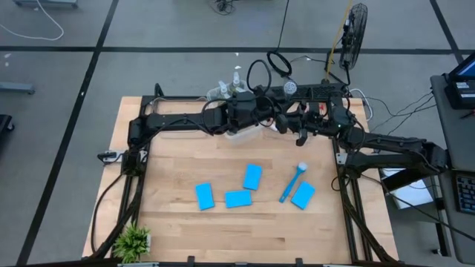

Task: Pick & Place Kitchen Sink Supplies
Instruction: Put the gray toilet brush into the right transparent bin

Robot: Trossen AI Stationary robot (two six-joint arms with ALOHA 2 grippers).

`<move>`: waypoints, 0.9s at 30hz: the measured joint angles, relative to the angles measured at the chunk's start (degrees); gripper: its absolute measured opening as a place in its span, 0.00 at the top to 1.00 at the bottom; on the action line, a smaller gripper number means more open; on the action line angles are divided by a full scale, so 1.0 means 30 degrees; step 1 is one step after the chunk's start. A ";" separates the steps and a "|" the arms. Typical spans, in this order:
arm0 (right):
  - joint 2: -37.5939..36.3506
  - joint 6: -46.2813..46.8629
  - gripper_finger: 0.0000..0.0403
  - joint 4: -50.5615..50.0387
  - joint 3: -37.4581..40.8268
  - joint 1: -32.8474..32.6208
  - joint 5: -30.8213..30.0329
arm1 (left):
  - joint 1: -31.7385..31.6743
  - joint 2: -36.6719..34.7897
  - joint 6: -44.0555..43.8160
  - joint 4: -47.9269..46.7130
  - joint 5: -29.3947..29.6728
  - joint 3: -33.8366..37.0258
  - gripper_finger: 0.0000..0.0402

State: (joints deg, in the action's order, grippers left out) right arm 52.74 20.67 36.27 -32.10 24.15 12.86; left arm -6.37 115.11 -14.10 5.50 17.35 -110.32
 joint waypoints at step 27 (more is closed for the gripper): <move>-0.2782 -0.1266 0.98 -1.1667 -0.0013 0.5480 -0.0648 | -0.0153 -0.1608 0.2815 -0.9435 0.3790 0.0000 0.41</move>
State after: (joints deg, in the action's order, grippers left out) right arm 44.40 16.87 1.27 -32.14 40.59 10.92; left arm -6.83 110.29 -5.66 -22.80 28.72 -110.32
